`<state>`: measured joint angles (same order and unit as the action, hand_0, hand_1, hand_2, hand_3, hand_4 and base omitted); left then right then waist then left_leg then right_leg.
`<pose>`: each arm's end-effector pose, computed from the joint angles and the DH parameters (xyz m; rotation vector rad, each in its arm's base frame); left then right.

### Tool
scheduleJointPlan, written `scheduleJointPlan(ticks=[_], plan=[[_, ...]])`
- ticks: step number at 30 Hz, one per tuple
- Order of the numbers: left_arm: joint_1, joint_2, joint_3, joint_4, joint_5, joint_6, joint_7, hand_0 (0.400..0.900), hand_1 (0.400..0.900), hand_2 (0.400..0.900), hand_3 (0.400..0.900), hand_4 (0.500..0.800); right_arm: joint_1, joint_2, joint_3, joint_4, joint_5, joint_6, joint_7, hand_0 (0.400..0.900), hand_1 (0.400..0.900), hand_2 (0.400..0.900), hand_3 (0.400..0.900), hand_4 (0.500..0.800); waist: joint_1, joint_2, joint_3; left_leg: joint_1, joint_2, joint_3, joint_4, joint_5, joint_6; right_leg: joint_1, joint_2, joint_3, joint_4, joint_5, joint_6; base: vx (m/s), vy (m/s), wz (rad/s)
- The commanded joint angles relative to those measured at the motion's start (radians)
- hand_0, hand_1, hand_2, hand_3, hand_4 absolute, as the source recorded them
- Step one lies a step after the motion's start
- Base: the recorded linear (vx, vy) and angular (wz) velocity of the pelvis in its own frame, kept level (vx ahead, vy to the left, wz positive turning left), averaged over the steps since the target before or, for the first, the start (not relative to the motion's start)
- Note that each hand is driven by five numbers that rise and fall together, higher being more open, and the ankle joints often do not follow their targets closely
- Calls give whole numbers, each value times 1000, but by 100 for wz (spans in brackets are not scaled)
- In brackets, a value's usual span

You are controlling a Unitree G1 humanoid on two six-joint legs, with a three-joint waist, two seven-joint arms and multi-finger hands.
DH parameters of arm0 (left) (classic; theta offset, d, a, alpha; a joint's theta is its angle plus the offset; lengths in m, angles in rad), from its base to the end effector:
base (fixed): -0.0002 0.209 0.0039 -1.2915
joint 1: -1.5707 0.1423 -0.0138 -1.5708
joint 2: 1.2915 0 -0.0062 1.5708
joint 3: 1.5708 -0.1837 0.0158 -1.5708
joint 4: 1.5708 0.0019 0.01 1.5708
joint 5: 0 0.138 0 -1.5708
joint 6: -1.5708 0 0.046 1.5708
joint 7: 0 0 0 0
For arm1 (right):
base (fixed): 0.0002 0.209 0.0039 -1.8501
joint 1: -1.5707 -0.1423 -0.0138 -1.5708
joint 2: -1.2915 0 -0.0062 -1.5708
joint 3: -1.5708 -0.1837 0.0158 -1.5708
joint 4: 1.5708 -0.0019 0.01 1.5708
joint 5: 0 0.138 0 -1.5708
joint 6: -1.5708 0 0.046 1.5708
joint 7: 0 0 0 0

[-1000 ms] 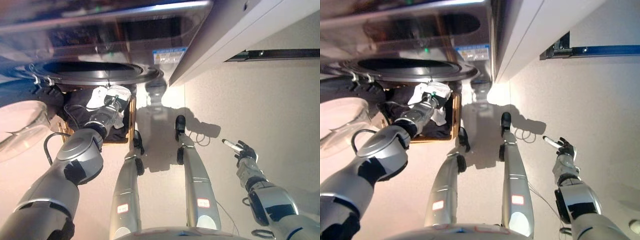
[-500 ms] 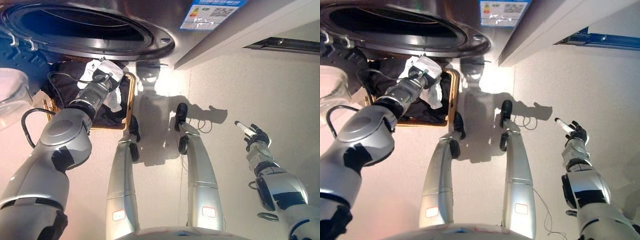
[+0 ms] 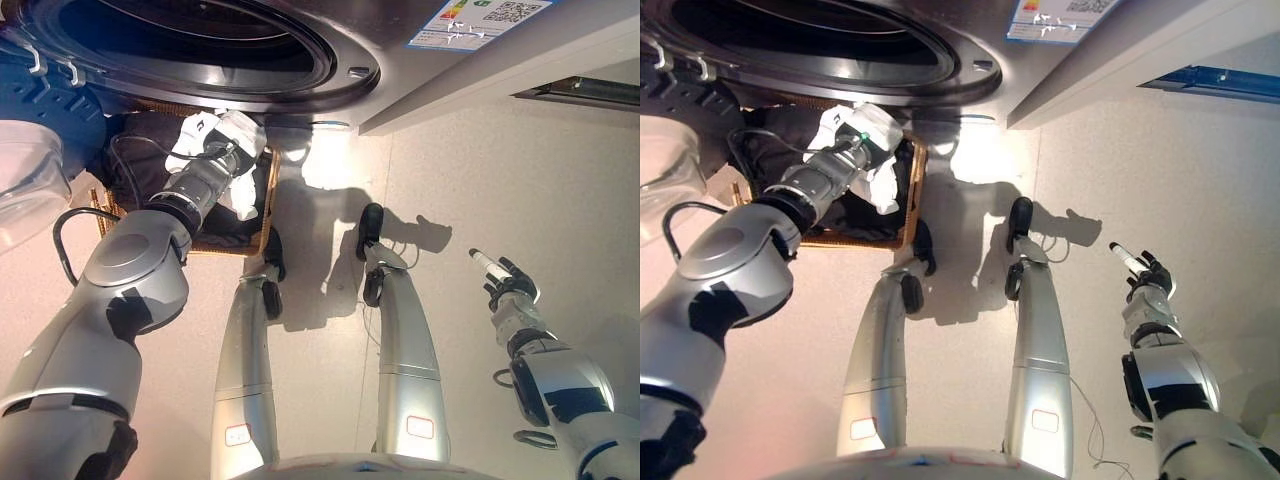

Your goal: Put the clothes in the basket into the washing machine.

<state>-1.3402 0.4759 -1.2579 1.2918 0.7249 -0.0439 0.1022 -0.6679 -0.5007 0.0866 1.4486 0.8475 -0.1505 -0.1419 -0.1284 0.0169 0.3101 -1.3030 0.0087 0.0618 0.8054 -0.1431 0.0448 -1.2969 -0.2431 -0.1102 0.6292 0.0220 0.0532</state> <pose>0.3774 0.1775 0.1884 2.2455 -0.0841 -0.1885 0.2586 -0.2981 0.0145 0.2745 0.4637 -0.7120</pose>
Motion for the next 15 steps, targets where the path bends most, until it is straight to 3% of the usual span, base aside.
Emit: scheduleJointPlan(ticks=[1, 3, 4, 5, 8, 9, 11, 13, 15], plan=[[-38, -53, 40, 80, -29, 22, 27, 400, 400, 400, 400, 500, 75, -70, 45, 83, 41, -38, -24, 900, 900, 900, 900, 800, 23, -7, -52, 73, -14, -18, -114, -46, -61, 87, 14, 12, -20, -53, 38, 10, 19, -3], [-44, -60, 48, 74, -37, 22, 39, 400, 400, 400, 400, 500, 80, -54, 57, 86, 38, -40, -22, 900, 900, 900, 900, 800, 23, -4, -56, 85, -15, -18, -134, -38, -61, 99, 15, 12, -40, -46, 38, 6, 14, -3], [-3, -16, 65, 63, -40, 4, 66, 400, 400, 400, 400, 500, 92, -51, 52, 87, 38, -45, -16, 900, 900, 900, 900, 800, 28, -1, -58, 95, -16, -19, -148, -34, -62, 109, 16, 10, -52, -42, 39, 0, 0, 0], [10, -9, 70, 62, -39, 13, 80, 400, 400, 400, 400, 500, 112, -46, 51, 86, 44, -52, -14, 900, 900, 900, 900, 800, 27, 0, -58, 103, -14, -20, -161, -29, -62, 119, 16, 11, -67, -38, 39, 0, 0, 0], [19, -18, 90, 30, -50, 15, 87, 400, 400, 400, 400, 500, 136, -24, 52, 69, 44, -57, -4, 900, 900, 900, 900, 800, 30, 3, -56, 135, -12, -25, -204, -11, -69, 152, 21, 7, -112, -21, 41, 0, 0, 0], [4, -1, 99, -17, -61, 18, 80, 400, 400, 400, 400, 500, 143, -28, 48, 64, 51, -60, -5, 900, 900, 900, 900, 800, 31, 5, -57, 145, -13, -25, -225, -1, -69, 163, 22, 7, -132, -12, 41, 0, 0, 0], [24, 25, 181, -84, -133, 13, 99, 400, 400, 400, 400, 500, 184, -17, 39, 43, 57, -73, 0, 900, 900, 900, 900, 800, 36, 7, -53, 183, -12, -29, -264, 17, -75, 197, 25, 3, -166, -1, 42, 4, -44, 4], [84, -8, 322, 5, -252, 8, 218, 400, 400, 400, 400, 500, 186, 3, 49, 41, 37, -86, 4, 900, 900, 900, 900, 800, 36, 0, -51, 228, -7, -31, -305, 37, -86, 236, 29, -2, -202, 10, 43, -43, -46, -1], [114, -30, 390, 34, -332, 4, 271, 400, 400, 400, 400, 500, 182, 33, 53, 36, 5, -85, -13, 900, 900, 900, 900, 800, 31, -6, -47, 258, -6, -25, -350, 86, -86, 266, 24, -8, -252, 54, 35, -85, -27, -4]])
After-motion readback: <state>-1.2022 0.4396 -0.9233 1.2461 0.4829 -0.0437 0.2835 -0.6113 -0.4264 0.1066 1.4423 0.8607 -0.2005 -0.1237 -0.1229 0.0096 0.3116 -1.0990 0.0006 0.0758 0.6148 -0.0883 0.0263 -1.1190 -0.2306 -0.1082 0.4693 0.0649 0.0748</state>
